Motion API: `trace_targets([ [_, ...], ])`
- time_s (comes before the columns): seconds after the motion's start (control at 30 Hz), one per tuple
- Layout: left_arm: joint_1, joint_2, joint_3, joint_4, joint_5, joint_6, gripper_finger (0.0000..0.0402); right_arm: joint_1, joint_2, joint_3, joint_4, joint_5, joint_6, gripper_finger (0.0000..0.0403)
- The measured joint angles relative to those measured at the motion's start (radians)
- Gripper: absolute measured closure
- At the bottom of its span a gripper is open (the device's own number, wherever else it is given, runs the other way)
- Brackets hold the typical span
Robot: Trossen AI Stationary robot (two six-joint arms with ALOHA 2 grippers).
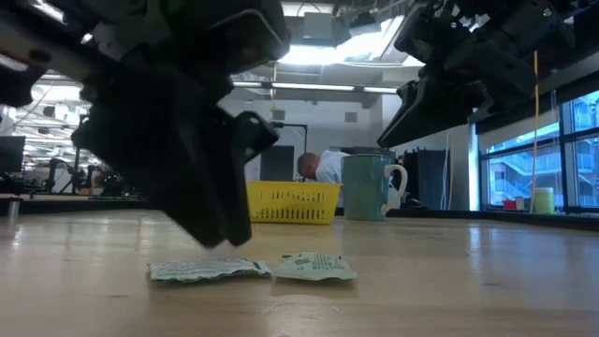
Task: Pick and place Stevia / Truvia into bins
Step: Put the truvia tea packet into the yellow bin
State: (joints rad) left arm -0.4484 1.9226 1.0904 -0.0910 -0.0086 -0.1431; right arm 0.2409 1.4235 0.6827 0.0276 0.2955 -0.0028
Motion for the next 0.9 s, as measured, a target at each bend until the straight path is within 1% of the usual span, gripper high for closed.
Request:
trace_targets([
  [0.23,-0.017,0.026,0.001,-0.017,-0.069,-0.017,0.03,0.0,0.0,0.0,0.0,0.0,-0.001,0.0306],
  [0.43,-0.024,0.045,0.005,-0.016,-0.09,-0.031,0.0306,0.0,0.0,0.0,0.0,0.0,-0.001,0.0306],
  [0.77,-0.023,0.047,0.004,-0.026,-0.078,-0.045,0.0368,0.0,0.001,0.0,0.0,0.0,-0.001,0.0306],
  [0.9,-0.014,0.019,0.0,-0.047,-0.018,-0.046,0.0395,0.0,0.001,0.0,0.0,0.0,-0.001,0.0306],
])
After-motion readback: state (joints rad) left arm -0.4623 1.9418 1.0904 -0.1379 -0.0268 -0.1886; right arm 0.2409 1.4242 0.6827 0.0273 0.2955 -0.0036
